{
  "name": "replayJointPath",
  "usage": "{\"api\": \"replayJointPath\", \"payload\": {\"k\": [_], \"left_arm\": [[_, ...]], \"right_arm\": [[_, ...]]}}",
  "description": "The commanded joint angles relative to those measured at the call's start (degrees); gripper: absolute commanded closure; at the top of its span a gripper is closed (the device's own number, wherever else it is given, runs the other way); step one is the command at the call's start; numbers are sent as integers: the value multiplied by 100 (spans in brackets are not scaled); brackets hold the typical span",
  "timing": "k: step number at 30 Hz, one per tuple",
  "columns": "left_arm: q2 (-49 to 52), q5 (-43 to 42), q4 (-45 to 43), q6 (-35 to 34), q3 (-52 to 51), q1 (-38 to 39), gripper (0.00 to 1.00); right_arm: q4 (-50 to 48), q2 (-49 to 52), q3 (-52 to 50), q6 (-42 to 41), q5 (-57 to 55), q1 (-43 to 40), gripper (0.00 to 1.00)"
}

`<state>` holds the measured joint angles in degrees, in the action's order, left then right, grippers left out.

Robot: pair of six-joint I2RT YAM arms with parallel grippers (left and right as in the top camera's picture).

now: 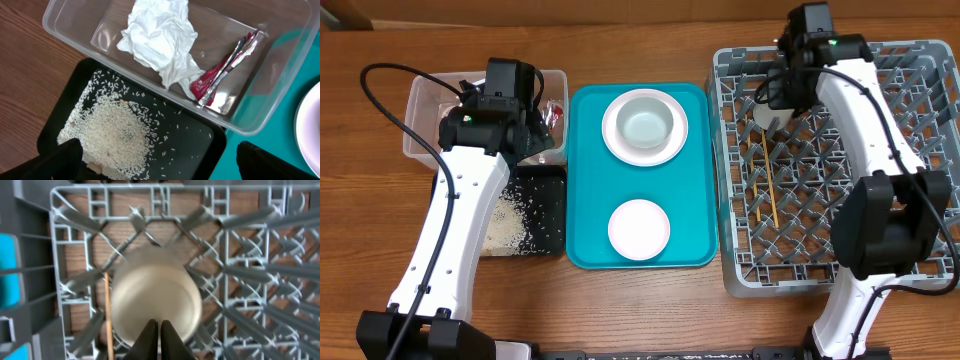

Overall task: Sort waste into correct bins and load items into the dishwasher
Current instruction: 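Raise the right gripper out of the rack and move left toward the tray, then lower the right gripper into the pink bowl and grasp its rim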

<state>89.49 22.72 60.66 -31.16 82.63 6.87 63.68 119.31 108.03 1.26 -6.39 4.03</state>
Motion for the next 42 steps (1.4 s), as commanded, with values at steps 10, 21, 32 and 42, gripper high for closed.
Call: {"api": "replayJointPath", "payload": {"k": [10, 21, 32, 42], "left_arm": [[-24, 13, -2, 74, 70, 26, 0], [-24, 13, -2, 74, 70, 26, 0], [-24, 13, -2, 74, 70, 26, 0], [-24, 13, -2, 74, 70, 26, 0]], "right_arm": [[363, -1088, 328, -133, 2367, 160, 80], [396, -1073, 260, -133, 5521, 577, 21], [-133, -1008, 260, -664, 2796, 2238, 51], [-890, -404, 260, -879, 1353, 3176, 46]]}}
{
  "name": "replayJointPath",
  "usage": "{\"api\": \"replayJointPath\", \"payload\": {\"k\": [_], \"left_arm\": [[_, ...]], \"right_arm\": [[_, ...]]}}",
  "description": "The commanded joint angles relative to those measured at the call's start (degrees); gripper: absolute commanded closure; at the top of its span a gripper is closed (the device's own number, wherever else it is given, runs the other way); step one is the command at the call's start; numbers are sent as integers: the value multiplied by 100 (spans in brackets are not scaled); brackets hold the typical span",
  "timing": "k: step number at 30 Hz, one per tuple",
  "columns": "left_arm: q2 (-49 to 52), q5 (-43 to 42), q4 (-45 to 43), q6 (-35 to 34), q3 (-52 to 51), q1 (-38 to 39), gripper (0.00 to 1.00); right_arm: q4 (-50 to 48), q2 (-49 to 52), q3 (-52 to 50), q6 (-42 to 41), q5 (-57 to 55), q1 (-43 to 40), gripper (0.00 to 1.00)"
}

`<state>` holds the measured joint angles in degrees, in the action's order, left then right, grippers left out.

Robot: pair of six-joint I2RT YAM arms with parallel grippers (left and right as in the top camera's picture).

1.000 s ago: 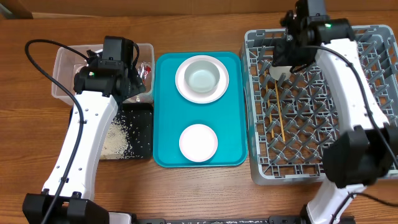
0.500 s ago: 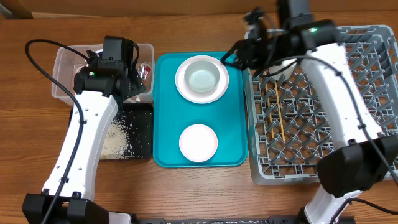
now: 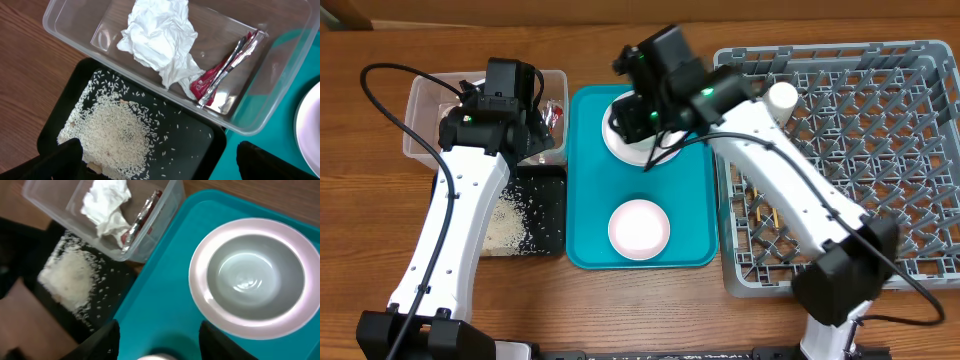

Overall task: Sort waste into correct bins and load items into the dishwasher
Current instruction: 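Lower the right gripper into the pink bowl and grasp its rim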

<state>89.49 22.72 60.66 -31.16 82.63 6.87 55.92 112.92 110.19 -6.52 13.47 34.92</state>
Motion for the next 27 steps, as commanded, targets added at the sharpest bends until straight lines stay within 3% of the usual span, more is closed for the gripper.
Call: {"api": "replayJointPath", "payload": {"k": [1, 16, 27], "left_arm": [[-24, 13, -2, 74, 70, 26, 0], [-24, 13, -2, 74, 70, 26, 0], [-24, 13, -2, 74, 70, 26, 0]], "right_arm": [[-168, 315, 44, -103, -713, 116, 46], [-949, 1534, 44, -101, -793, 140, 56], [-1270, 1921, 39, -98, -1248, 136, 56]]}}
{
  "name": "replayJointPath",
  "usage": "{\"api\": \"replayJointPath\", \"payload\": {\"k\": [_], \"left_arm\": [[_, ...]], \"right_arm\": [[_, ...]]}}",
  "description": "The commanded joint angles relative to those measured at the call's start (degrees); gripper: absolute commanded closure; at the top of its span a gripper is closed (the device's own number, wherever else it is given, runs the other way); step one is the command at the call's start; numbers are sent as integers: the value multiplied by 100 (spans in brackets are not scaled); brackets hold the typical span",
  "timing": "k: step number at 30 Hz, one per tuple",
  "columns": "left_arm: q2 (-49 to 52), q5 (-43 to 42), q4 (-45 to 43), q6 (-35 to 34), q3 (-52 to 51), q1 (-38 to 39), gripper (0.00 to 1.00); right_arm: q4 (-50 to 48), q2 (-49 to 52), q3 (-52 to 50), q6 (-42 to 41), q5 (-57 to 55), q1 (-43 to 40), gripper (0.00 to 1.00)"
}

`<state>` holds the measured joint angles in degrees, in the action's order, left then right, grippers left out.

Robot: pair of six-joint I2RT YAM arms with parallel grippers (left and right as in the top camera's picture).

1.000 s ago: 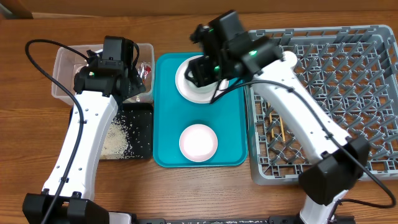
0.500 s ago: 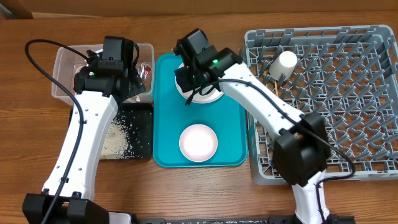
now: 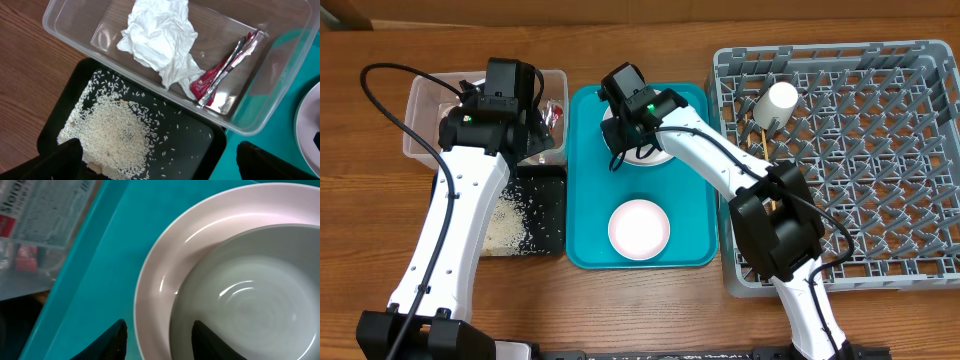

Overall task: Sort waste into correct bins and load items into the dishwasher
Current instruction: 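Lower the right gripper into the pink bowl and grasp its rim, then carry the pink bowl right and set it on its side in the rack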

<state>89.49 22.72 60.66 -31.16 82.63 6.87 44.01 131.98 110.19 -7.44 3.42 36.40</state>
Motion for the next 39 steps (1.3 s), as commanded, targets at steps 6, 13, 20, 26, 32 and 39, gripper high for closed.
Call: {"api": "replayJointPath", "payload": {"k": [6, 13, 20, 26, 32, 39], "left_arm": [[-24, 13, -2, 74, 70, 26, 0], [-24, 13, -2, 74, 70, 26, 0], [-24, 13, -2, 74, 70, 26, 0], [-24, 13, -2, 74, 70, 26, 0], [-24, 13, -2, 74, 70, 26, 0], [-24, 13, -2, 74, 70, 26, 0]], "right_arm": [[-37, 15, 39, -9, -249, -13, 59], [240, 15, 39, -9, -251, -13, 71], [302, 15, -48, 15, -391, -13, 73], [98, 15, -302, 15, -468, -15, 75], [175, 9, -129, 13, -485, -15, 94], [975, -597, 538, -7, 238, -15, 96]]}}
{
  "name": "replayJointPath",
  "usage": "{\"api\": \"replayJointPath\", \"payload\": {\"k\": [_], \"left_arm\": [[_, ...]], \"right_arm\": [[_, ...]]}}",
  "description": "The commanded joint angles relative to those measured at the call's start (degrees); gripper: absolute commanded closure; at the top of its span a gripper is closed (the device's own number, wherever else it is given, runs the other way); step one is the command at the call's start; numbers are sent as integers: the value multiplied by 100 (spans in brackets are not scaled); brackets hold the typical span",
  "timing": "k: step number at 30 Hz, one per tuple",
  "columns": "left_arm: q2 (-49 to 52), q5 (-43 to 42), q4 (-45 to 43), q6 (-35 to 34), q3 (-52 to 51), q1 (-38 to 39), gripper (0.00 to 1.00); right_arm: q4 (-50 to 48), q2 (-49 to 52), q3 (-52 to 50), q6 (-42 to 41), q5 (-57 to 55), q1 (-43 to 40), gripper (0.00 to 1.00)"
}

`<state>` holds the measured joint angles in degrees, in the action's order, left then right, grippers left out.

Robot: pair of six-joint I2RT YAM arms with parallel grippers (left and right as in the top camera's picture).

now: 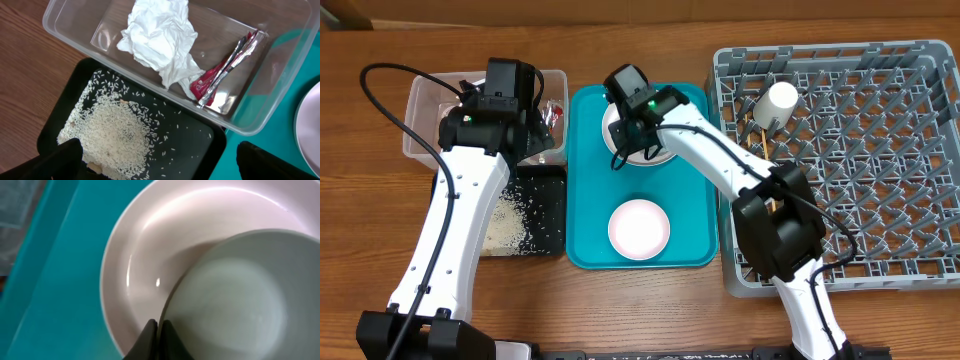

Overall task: Sort waste into correct bins and load items into the dishwasher
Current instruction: 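Carry the pink bowl right and set it on its side in the rack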

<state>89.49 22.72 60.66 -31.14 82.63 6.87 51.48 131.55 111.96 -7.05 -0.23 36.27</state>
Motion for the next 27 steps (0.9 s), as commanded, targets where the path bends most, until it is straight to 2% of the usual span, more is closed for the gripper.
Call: {"api": "replayJointPath", "payload": {"k": [1, 7, 14, 18, 22, 27], "left_arm": [[-26, 13, -2, 72, 70, 26, 0], [-24, 13, -2, 72, 70, 26, 0], [-24, 13, -2, 72, 70, 26, 0], [-24, 13, -2, 72, 70, 28, 0], [-24, 13, -2, 72, 70, 26, 0], [-24, 13, -2, 72, 70, 26, 0]], "right_arm": [[367, -728, 426, -46, 756, -2, 96], [988, -1823, 476, -46, 1884, -321, 96], [1639, -2562, 474, 33, 4496, -1764, 96], [1947, -2568, 317, 549, 6277, -2820, 96], [2214, -2568, -181, 1172, 7322, -3648, 96], [2229, -2566, -1272, 2011, 8666, -4507, 96]]}}
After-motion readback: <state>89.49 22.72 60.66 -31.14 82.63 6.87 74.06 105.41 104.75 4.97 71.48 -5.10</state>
